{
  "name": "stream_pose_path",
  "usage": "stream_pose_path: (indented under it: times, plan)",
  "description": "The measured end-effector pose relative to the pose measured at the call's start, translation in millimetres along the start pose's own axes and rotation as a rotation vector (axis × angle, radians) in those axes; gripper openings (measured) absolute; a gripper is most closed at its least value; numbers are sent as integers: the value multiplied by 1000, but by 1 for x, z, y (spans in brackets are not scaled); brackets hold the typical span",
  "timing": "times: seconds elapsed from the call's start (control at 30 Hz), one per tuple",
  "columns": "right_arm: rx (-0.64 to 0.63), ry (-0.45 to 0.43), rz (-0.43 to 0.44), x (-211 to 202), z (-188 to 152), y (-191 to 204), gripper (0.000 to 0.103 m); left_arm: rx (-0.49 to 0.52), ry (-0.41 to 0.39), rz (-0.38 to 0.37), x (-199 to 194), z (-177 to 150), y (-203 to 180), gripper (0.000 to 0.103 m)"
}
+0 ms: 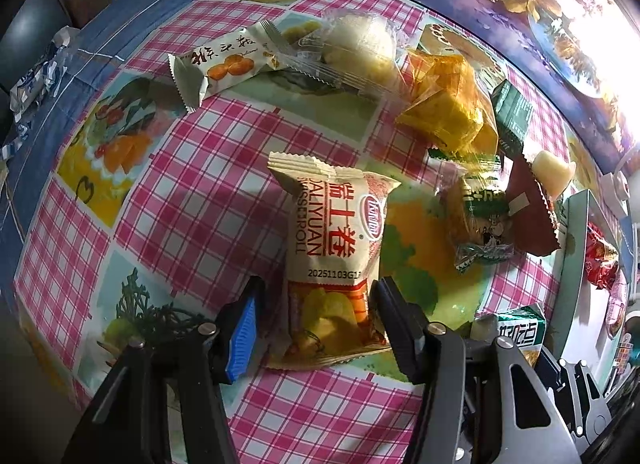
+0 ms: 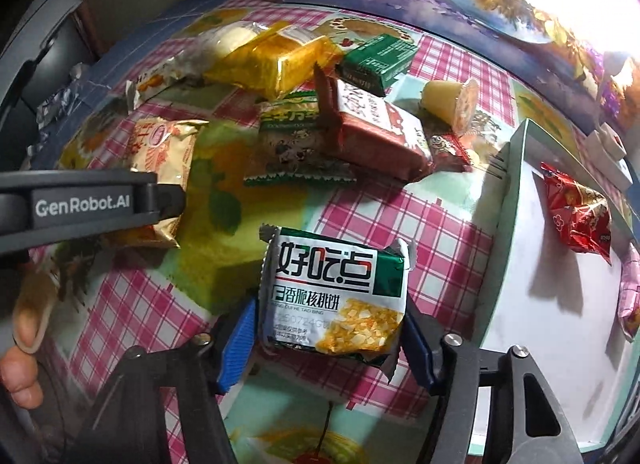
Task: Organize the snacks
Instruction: 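Grip the cream swiss-roll bag with the left tool while the right tool grips the biscuit pack, then carry the cream bag with the left tool while the right tool carries the biscuit pack to the tray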
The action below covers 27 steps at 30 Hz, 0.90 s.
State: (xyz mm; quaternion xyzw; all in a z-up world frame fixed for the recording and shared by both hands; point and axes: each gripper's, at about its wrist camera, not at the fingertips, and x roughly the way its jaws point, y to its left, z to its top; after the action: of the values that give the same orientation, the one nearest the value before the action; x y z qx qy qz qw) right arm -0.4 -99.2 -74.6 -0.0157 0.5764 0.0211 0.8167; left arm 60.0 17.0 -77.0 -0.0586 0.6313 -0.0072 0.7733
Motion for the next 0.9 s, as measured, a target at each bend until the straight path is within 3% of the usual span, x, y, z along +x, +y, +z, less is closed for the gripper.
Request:
stream_pose_path:
  times: [0.3,0.9]
  plan:
    - [23,-9,17,-8,2,-13,62,-10,-31,-12,-10,4,13,38]
    - [96,-99,58,-40,11,-31,62,-3,-141,-5,-60,8,21,38]
